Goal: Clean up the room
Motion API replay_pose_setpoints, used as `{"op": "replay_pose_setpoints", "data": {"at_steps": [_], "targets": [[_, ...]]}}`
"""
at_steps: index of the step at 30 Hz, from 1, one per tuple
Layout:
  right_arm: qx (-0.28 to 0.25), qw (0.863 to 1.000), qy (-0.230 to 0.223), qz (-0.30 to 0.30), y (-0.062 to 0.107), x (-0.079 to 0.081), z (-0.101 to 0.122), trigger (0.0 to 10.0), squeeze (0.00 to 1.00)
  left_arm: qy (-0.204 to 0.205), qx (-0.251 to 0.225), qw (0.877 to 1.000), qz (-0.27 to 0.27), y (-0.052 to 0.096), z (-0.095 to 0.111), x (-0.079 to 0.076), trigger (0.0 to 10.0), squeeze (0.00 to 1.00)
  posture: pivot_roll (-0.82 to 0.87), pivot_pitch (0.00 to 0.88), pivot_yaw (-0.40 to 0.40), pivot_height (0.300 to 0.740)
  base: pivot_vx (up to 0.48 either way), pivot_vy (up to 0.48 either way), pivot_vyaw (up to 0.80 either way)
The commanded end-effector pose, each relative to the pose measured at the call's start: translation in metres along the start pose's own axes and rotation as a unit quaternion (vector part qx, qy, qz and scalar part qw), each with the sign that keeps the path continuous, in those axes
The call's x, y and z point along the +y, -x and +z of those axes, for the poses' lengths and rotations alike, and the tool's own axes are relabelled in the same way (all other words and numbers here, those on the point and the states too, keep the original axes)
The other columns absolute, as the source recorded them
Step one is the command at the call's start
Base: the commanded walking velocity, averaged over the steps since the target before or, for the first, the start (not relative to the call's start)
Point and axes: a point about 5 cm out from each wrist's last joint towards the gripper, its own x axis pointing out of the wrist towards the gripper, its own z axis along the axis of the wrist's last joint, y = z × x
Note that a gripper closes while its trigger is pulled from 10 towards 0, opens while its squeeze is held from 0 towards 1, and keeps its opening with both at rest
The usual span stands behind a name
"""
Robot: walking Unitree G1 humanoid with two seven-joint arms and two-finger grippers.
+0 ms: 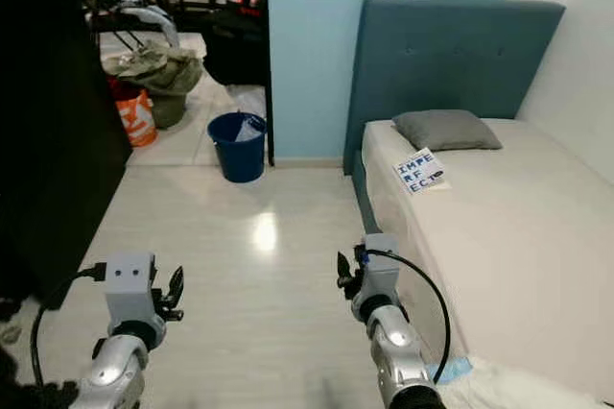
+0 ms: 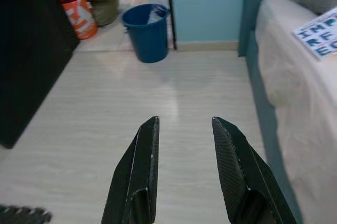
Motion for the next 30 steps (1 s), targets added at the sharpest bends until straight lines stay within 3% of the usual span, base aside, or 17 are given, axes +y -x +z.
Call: {"op": "replay_pose_setpoints", "data": {"at_steps": [1,25,30], "targets": [[0.01,1.0,0.0,-0.008,0.003,-0.004,-0.0049,10.0,0.0,-0.001,0.006,1.0,-0.006,0.0015,-0.0034,-0.0028,10.0,0.0,0.0,0.055,-0.059,0.74,0.33,0.0,0.0],[0.009,1.0,0.0,-0.017,0.0023,-0.0071,-0.0041,10.0,0.0,0.001,0.006,1.0,-0.007,-0.0021,-0.0031,-0.0029,10.0,0.0,0.0,0.059,-0.054,0.74,0.328,0.0,0.0],[0.011,1.0,0.0,-0.022,0.003,-0.0091,-0.0047,10.0,0.0,0.0,0.005,1.0,-0.017,-0.0048,-0.0027,-0.0068,10.0,0.0,-0.01,0.063,-0.051,0.74,0.0,0.0,0.0]]}}
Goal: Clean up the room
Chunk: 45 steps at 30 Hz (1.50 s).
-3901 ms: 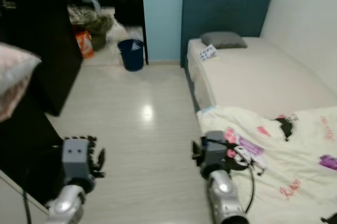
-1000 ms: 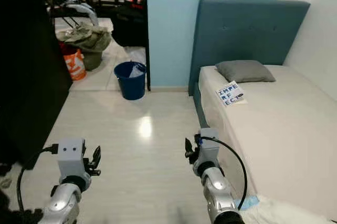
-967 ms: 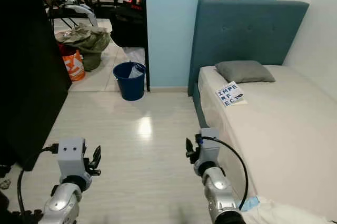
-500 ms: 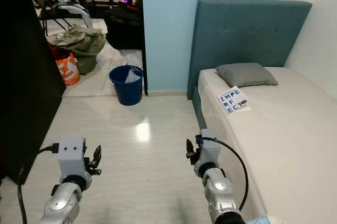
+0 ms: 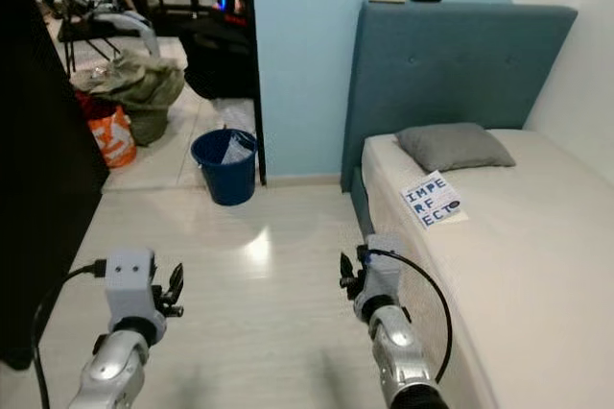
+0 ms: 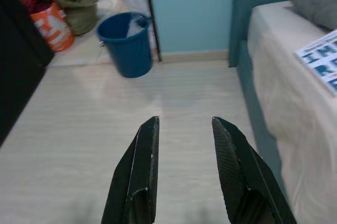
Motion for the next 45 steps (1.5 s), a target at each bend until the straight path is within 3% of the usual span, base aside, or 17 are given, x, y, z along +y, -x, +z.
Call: {"op": "replay_pose_setpoints", "data": {"at_steps": [1,7,24,31,45], "targets": [[0.006,1.0,-0.001,-0.012,0.003,-0.005,-0.004,10.0,0.0,-0.003,0.009,1.0,-0.009,0.002,-0.006,-0.004,10.0,0.0,-0.01,0.063,-0.051,0.74,0.0,0.0,0.0],[0.011,1.0,-0.004,-0.014,0.003,-0.006,-0.005,10.0,0.0,-0.007,0.006,1.0,-0.009,0.002,-0.005,-0.004,10.0,0.0,-0.01,0.064,-0.05,0.74,0.0,0.0,0.0],[0.018,0.999,-0.015,-0.024,0.005,-0.008,-0.008,10.0,0.0,-0.02,0.006,1.0,-0.019,0.0,-0.006,-0.005,10.0,0.0,-0.01,0.067,-0.042,0.74,0.0,0.0,-0.79],[0.022,0.999,-0.017,-0.037,0.008,-0.011,-0.01,10.0,0.0,-0.047,0.006,0.999,-0.011,-0.003,-0.007,-0.005,10.0,0.0,-0.01,0.064,-0.042,0.74,0.0,0.0,-0.8],[0.025,0.998,-0.015,-0.058,0.01,-0.021,-0.011,10.0,0.0,-0.052,0.002,0.998,-0.018,-0.006,-0.007,-0.007,10.0,0.0,-0.02,0.047,-0.035,0.74,0.0,0.0,-0.8]]}}
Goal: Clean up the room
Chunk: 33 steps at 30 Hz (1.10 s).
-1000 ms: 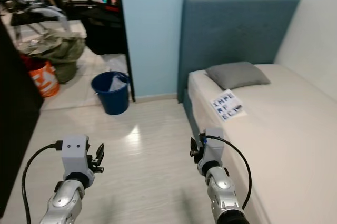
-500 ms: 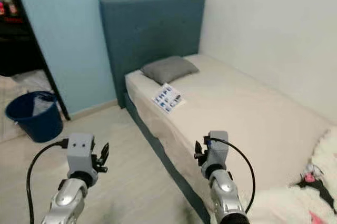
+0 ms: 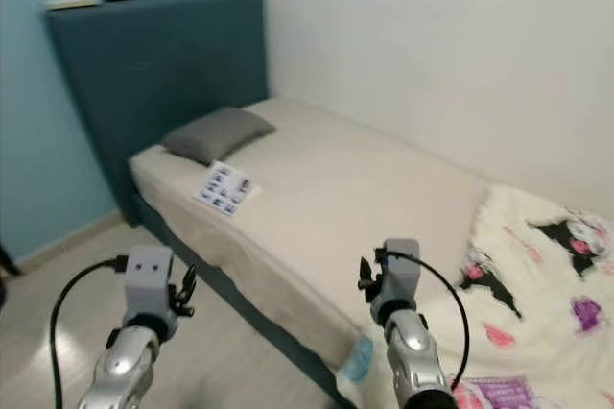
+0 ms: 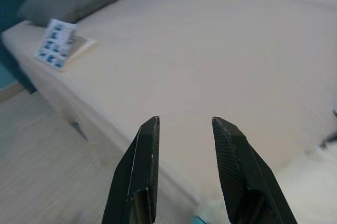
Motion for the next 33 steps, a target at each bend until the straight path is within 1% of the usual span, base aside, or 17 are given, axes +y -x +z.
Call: {"op": "replay_pose_setpoints", "data": {"at_steps": [1,10,14,20,26,33], "targets": [[0.008,1.0,-0.006,-0.01,0.002,-0.005,-0.004,10.0,0.0,-0.006,-0.001,1.0,-0.001,-0.001,-0.001,-0.001,10.0,0.0,-0.02,0.047,-0.035,0.74,0.0,0.0,-0.8],[0.008,1.0,-0.004,-0.016,0.003,-0.006,-0.004,10.0,0.0,-0.008,-0.008,1.0,-0.004,-0.004,0.001,0.0,10.0,0.0,-0.02,0.046,-0.033,0.74,0.0,0.0,-0.8],[0.01,1.0,-0.001,-0.02,0.004,-0.008,-0.005,10.0,0.0,-0.003,-0.01,1.0,-0.009,-0.005,0.002,-0.001,10.0,0.0,-0.03,0.047,-0.038,0.74,0.0,0.0,-0.8],[0.008,1.0,0.002,-0.024,0.004,-0.01,-0.003,10.0,0.0,-0.005,-0.012,1.0,-0.015,-0.011,0.003,-0.002,10.0,0.0,-0.03,0.056,-0.028,0.74,0.0,0.0,-0.8],[0.006,1.0,0.003,-0.027,0.004,-0.013,-0.002,10.0,0.0,-0.003,-0.02,1.0,-0.01,-0.014,0.007,0.0,10.0,0.0,-0.03,0.056,-0.03,0.74,0.0,0.0,-0.8],[0.006,1.0,0.005,-0.028,0.003,-0.014,-0.001,10.0,0.0,0.004,-0.029,1.0,-0.008,-0.015,0.009,0.0,10.0,0.0,-0.03,0.062,-0.04,0.74,0.0,0.0,-0.8]]}}
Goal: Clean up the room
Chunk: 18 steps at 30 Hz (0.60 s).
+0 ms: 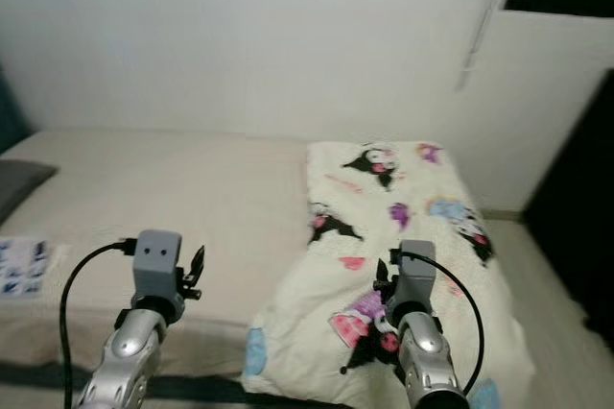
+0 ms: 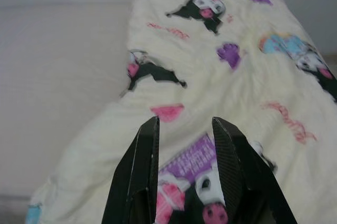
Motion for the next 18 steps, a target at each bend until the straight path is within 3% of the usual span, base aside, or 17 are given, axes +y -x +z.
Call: {"op": "replay_pose_setpoints", "data": {"at_steps": [1,18], "targets": [[0.002,1.0,0.001,-0.001,-0.0014,-0.0012,0.0016,10.0,0.0,0.007,0.006,1.0,0.001,0.0022,-0.005,0.0003,10.0,0.0,-0.03,0.065,-0.041,0.74,0.0,0.0,-0.8],[0.001,1.0,0.003,0.011,-0.0042,-0.0027,0.0054,10.0,0.0,0.023,0.021,0.999,0.041,0.0037,-0.0109,0.01,10.0,0.0,-0.03,0.07,-0.046,0.74,0.0,0.0,-0.77]]}}
